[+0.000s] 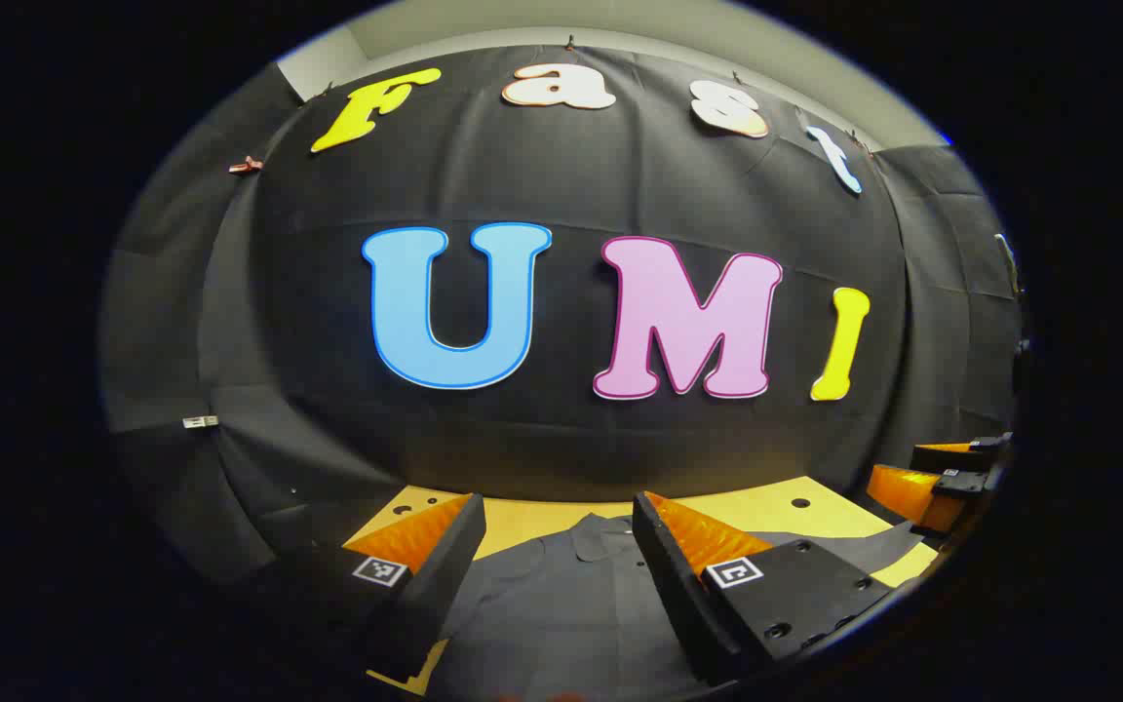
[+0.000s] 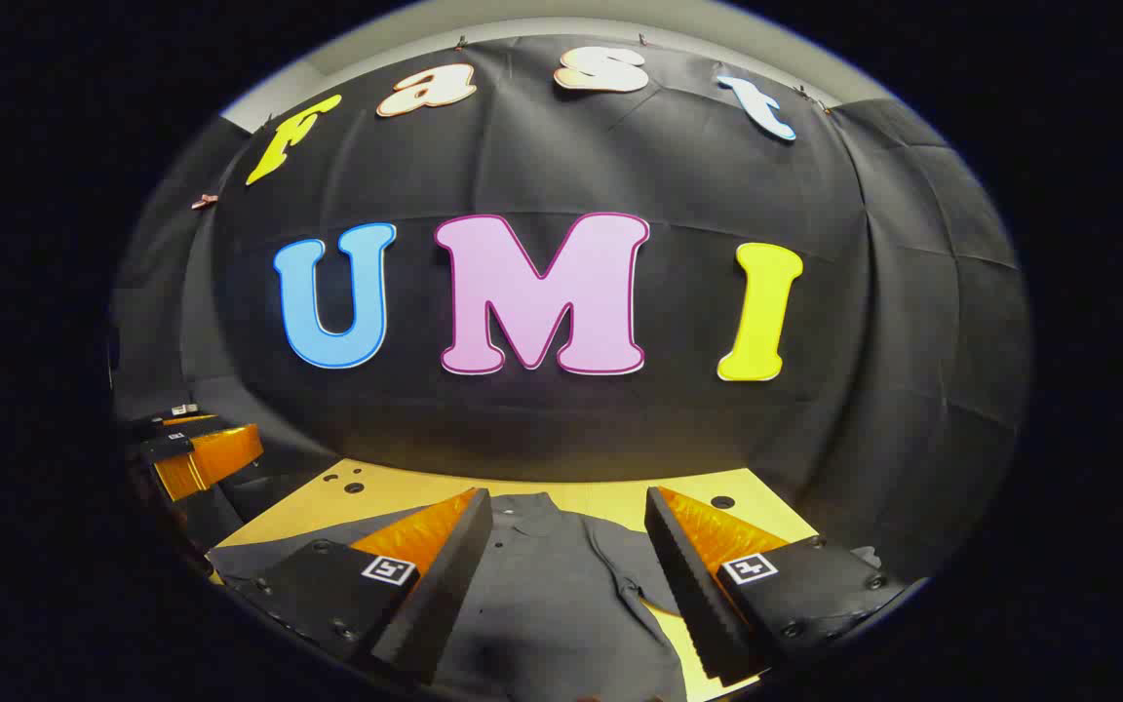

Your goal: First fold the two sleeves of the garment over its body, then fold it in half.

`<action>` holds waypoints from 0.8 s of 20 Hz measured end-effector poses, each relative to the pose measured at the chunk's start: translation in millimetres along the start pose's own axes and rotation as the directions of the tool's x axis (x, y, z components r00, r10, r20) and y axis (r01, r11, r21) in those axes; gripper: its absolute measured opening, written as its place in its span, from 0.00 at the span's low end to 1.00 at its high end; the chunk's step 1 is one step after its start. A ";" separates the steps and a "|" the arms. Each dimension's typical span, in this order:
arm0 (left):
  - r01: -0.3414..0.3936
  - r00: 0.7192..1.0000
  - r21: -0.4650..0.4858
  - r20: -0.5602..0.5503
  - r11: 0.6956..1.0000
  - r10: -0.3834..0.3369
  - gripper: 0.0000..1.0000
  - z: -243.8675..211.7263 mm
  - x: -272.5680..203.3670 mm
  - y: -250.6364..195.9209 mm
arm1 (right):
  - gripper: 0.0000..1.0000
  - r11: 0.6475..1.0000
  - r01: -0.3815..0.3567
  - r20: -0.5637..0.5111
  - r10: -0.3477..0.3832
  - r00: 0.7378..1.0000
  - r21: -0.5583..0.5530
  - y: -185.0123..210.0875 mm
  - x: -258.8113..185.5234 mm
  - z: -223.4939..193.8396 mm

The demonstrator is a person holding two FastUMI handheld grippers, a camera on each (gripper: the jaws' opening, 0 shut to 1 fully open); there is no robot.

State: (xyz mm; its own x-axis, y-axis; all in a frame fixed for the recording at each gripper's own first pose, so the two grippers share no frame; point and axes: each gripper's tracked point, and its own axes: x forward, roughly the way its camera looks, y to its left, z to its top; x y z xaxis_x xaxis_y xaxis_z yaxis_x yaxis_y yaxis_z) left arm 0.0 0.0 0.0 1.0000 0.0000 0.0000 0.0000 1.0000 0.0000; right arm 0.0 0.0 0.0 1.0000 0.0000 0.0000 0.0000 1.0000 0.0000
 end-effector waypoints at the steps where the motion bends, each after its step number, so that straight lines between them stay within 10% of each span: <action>1: 0.004 1.000 -0.015 -0.007 1.000 -0.004 0.95 -0.2 -1.5 -1.5 | 0.98 1.000 -0.007 0.003 0.007 1.000 -0.002 1.8 -0.7 1.8; 16: -0.066 0.996 -0.100 -0.064 0.993 0.060 0.96 8.4 0.2 28.2 | 0.98 1.000 -0.011 -0.027 0.012 1.000 0.014 -13.2 10.7 -4.4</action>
State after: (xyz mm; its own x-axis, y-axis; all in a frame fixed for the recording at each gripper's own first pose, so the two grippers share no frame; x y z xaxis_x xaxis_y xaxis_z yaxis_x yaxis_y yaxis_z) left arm 0.2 28.2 8.4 0.9961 0.0601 -0.0642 -0.0664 0.9927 -0.1003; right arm 10.7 -13.2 -4.4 0.9996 0.0115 -0.0272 -0.0112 0.9998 0.0145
